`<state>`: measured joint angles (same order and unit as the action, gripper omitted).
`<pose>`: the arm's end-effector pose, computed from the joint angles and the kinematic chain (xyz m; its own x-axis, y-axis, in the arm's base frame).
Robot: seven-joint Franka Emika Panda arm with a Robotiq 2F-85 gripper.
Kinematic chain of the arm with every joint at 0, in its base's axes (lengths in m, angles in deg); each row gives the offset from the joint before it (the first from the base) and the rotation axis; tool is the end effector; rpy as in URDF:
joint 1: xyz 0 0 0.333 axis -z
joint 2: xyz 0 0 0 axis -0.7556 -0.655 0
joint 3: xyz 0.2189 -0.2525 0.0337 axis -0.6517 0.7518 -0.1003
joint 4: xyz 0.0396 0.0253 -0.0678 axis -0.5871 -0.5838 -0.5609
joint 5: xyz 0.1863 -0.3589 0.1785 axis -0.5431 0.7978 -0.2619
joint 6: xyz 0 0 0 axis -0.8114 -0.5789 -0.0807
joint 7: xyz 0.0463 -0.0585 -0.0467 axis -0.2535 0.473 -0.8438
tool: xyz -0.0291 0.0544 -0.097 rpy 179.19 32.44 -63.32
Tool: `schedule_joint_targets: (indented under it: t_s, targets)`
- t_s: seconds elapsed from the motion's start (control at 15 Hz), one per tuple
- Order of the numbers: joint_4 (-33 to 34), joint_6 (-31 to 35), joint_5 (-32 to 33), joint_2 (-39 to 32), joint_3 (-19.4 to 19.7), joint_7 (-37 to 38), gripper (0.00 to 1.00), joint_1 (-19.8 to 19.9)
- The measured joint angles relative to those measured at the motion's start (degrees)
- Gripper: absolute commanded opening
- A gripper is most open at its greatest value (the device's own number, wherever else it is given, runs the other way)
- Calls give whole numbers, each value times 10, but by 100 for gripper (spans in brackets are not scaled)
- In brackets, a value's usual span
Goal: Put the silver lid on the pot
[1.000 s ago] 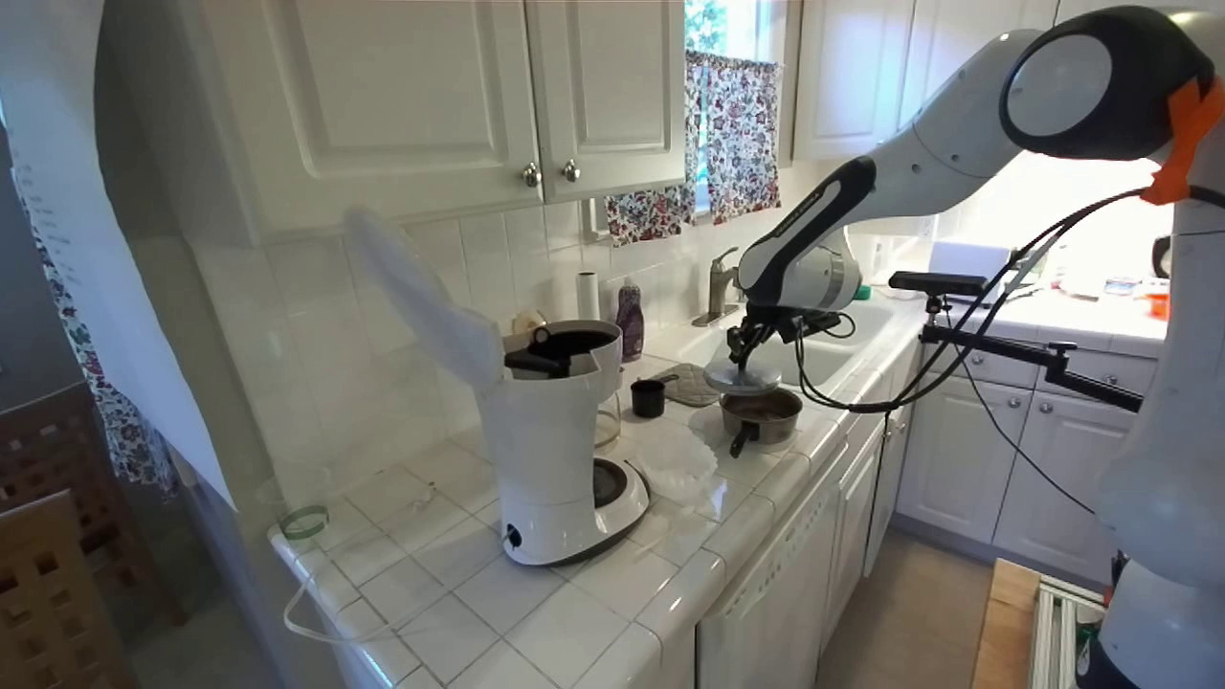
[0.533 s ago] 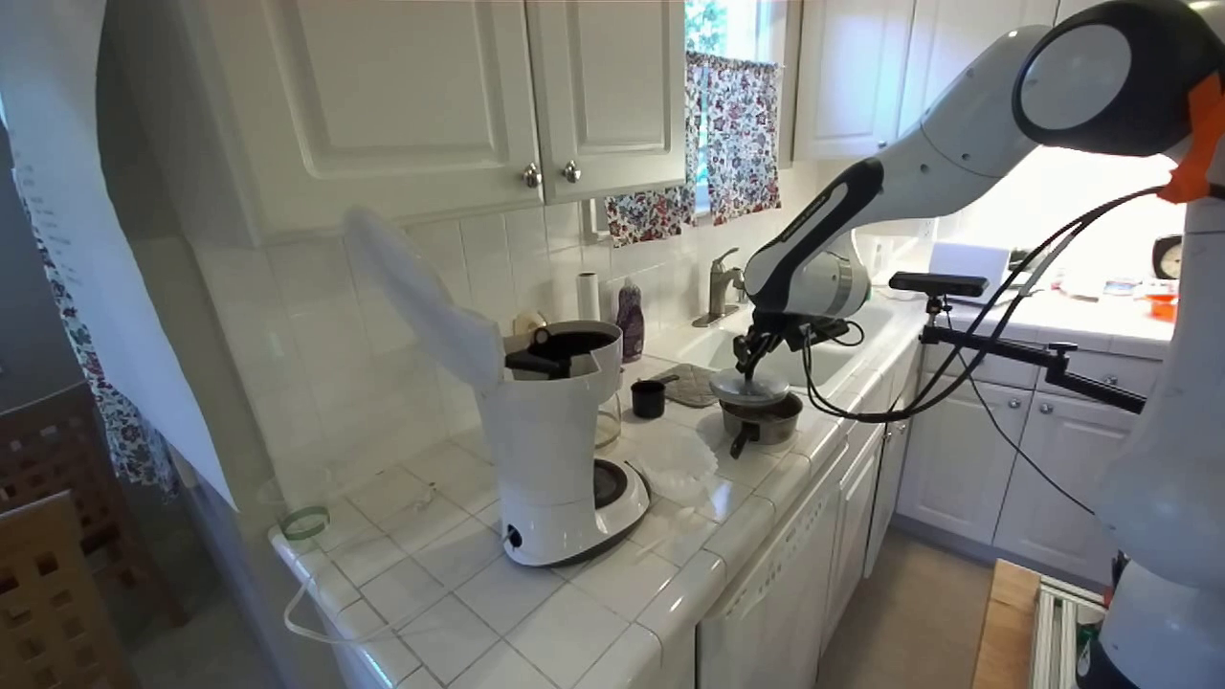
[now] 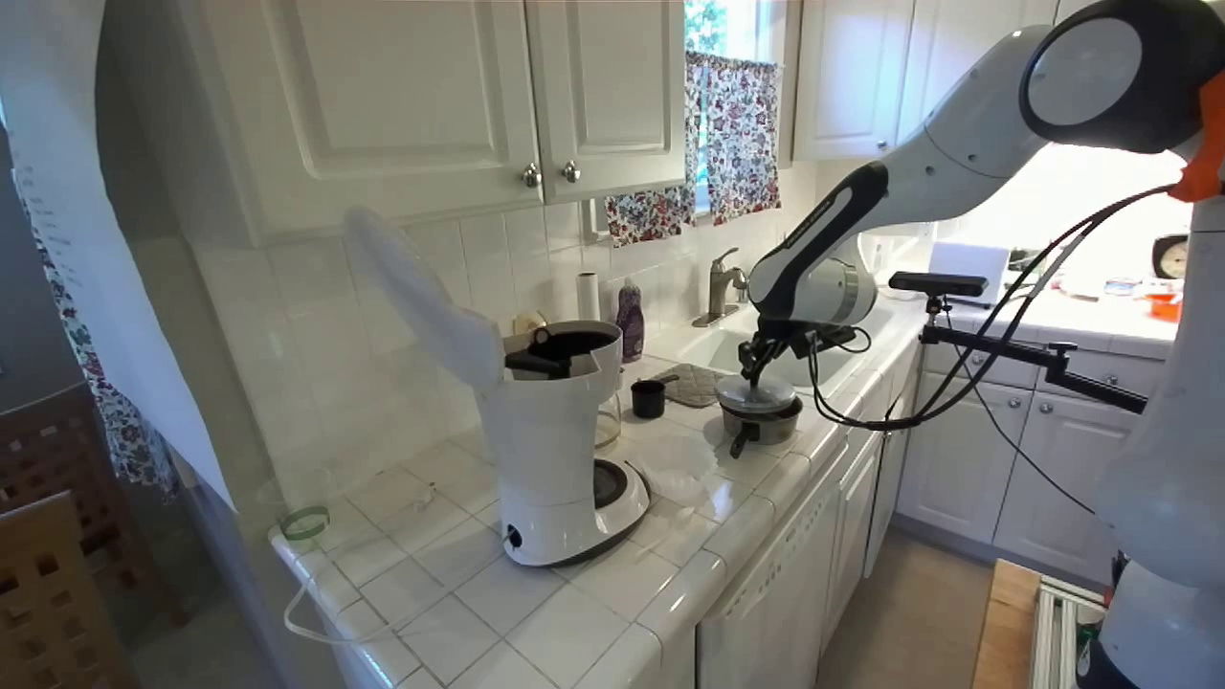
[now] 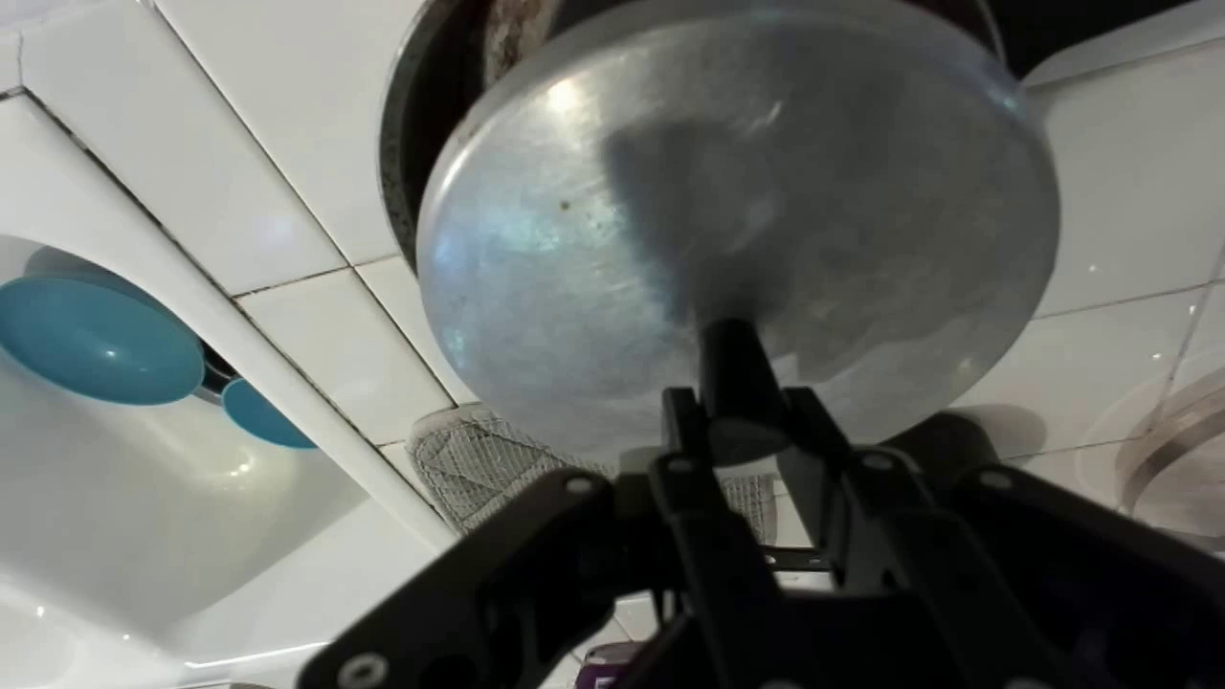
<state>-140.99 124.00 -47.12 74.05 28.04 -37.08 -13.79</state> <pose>0.5277 -0.3124 0.3072 0.8449 -0.2592 0.4679 -0.3002 -0.9538 0.0138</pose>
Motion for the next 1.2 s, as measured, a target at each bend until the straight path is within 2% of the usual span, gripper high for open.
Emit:
schedule_joint_targets:
  t_s: [1.2]
  targets:
    - [-23, 21, 0, 7, 2, 0, 6, 6]
